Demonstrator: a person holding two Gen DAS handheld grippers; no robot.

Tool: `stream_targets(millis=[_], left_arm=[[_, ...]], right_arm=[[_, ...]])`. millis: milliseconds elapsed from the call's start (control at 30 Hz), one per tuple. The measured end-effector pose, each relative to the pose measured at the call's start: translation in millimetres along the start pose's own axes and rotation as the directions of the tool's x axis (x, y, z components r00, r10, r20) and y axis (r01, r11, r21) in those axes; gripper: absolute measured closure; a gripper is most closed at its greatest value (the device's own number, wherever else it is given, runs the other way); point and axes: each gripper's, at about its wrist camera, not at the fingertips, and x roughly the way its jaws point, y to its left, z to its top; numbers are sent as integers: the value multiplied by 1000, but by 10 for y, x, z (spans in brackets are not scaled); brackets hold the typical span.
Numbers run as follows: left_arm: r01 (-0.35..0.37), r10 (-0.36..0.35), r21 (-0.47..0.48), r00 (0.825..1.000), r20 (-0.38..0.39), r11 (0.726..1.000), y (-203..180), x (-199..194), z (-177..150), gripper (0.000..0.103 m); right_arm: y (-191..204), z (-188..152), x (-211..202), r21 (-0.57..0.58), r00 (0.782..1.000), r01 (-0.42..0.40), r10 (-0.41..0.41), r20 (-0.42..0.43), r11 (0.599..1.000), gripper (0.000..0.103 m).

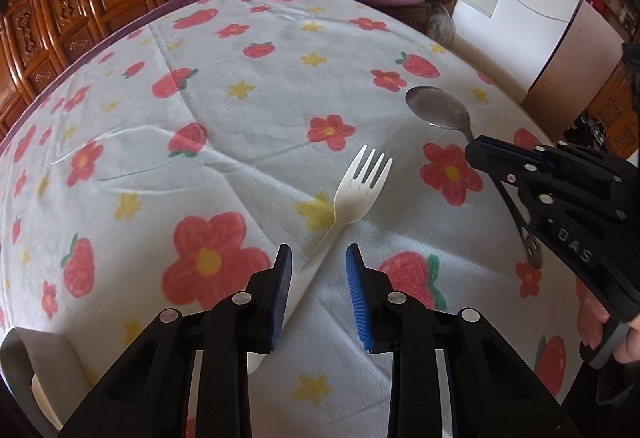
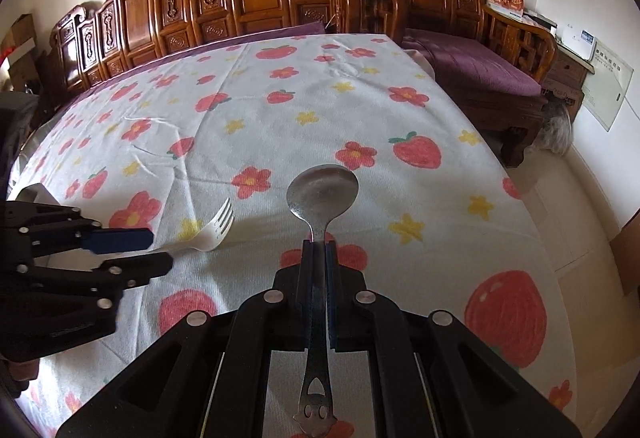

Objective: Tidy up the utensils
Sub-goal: 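Grasp the white plastic fork with the left tool while the right tool holds the metal spoon, then carry the white plastic fork into the metal tray and open the left tool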

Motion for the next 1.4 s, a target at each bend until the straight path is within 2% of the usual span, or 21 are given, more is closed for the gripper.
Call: stream_targets(millis=[133,267,333,600,933,1233,1400], left_arm=[[-3,3,2,1000,-6,1000,-3,55,33,79],[-40,40,21,999,-9,999,-21,62,29,94],[-29,30,24,999,-16,999,-18,49,11,97],[-65,65,-6,998,-6,998,109,-154,-122,97],[-101,106,-68,992,67,992,329,-704,-324,97],[-125,137,-109,984,114,986,482,-1132,-633,97],[-129,150,-154,980,132,980,619,-1377,-847,97]], right_arm=[[5,2,-12,2,1000,-11,11,3,1000,96],[24,2,-28,3,1000,-24,23,4,1000,96],[31,0,-21,8,999,-40,40,-1,999,96],[163,4,-20,-16,997,-79,79,-13,997,96],[490,-36,-39,-91,991,-132,130,-31,987,96],[789,-99,-82,-163,986,-168,163,-47,972,96],[866,-120,-99,-155,978,-208,201,-61,966,96]])
